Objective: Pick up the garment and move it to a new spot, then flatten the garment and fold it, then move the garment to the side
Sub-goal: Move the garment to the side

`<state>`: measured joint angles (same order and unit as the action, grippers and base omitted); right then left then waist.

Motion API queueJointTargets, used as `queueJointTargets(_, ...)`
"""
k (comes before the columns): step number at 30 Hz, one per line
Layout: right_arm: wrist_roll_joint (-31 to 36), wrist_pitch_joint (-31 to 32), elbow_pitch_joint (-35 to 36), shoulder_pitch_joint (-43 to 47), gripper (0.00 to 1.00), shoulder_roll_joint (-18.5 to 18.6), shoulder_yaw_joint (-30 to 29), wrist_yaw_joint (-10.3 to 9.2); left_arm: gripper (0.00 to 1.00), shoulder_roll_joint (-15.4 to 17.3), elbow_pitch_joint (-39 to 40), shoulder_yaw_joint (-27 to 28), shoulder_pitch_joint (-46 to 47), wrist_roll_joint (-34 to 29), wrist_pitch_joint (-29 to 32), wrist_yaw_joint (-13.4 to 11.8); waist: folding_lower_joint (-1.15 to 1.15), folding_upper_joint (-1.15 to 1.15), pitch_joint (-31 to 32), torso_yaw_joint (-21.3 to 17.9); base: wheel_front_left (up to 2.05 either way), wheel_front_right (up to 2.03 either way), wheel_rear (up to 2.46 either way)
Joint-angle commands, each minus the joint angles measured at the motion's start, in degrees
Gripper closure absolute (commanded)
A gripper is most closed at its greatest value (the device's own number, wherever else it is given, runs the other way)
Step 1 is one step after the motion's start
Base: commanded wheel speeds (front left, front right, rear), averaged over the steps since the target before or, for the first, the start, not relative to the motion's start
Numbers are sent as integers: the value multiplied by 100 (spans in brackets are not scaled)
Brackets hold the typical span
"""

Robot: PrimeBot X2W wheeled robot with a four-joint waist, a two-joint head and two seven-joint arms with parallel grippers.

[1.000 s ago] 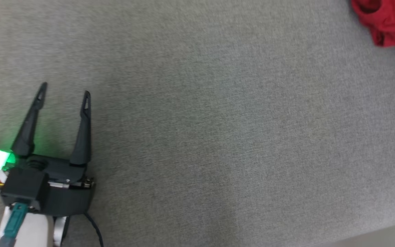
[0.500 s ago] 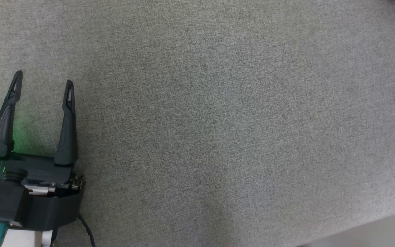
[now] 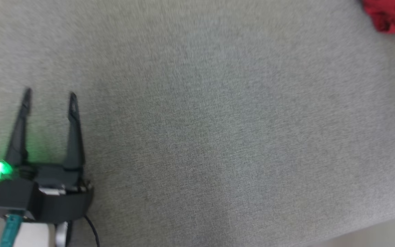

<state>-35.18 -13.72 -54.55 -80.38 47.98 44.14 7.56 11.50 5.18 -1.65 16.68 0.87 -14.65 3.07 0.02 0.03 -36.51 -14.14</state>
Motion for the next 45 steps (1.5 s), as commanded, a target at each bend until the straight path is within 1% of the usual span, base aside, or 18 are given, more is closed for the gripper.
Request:
queueJointTargets(1, -61, -59, 116, 157, 0, -37, 49, -17, 0, -129, -300, -94, -392, 88, 22, 5, -2, -3, 634, 270, 0, 0, 0)
queueJointTargets(6, -261, -106, 620, 543, 0, 13, 243, -18, 0, -215, -458, 46, -604, 269, -39, -83, -2, -3, 1317, 666, 0, 0, 0)
queueJointTargets(9, -399, -128, 833, 849, 0, 43, 210, -18, 0, -308, -506, 72, -747, 363, -50, -94, -2, -3, 1695, 961, 0, 0, 0)
queueJointTargets(14, -640, -148, 1053, 1659, 0, -110, -70, -18, 0, -428, -550, 115, -1058, 434, -54, -75, -2, -3, 2231, 1350, 0, 0, 0)
queueJointTargets(18, -695, -149, 1262, 2495, 0, -336, -586, -18, 0, -481, -560, 189, -1310, 467, -55, -66, -2, -3, 2526, 1513, 0, 0, 0)
queueJointTargets(24, -418, -151, 1704, 3792, 0, -856, -1610, -18, 0, -518, -571, 322, -1597, 502, -56, -73, -2, -3, 2843, 1605, 0, 0, 0)
queueJointTargets(30, 70, -151, 2378, 4985, 0, -1383, -2586, -18, 0, -562, -583, 404, -1792, 505, -56, -39, -2, -3, 3080, 1641, 0, 0, 0)
queueJointTargets(31, 70, -151, 2378, 4985, 0, -1383, -2586, -18, 0, -562, -583, 404, -1792, 505, -56, -39, -2, -3, 3080, 1641, 0, 0, 0)
queueJointTargets(32, 167, -151, 2502, 5181, 0, -1478, -2738, -17, 0, -572, -592, 401, -1811, 497, -56, -33, -2, -3, 3109, 1647, 0, 0, 0)
queueJointTargets(38, 615, -151, 3260, 6347, 0, -2106, -3611, -17, 0, -616, -665, 403, -1890, 491, -56, 14, -2, -3, 3273, 1662, 0, 0, 0)
queueJointTargets(45, 1189, -96, 4190, 7491, 0, -2892, -4258, -17, 0, -650, -724, 457, -1999, 495, -56, 50, -2, -3, 3437, 1631, 0, 0, 0)
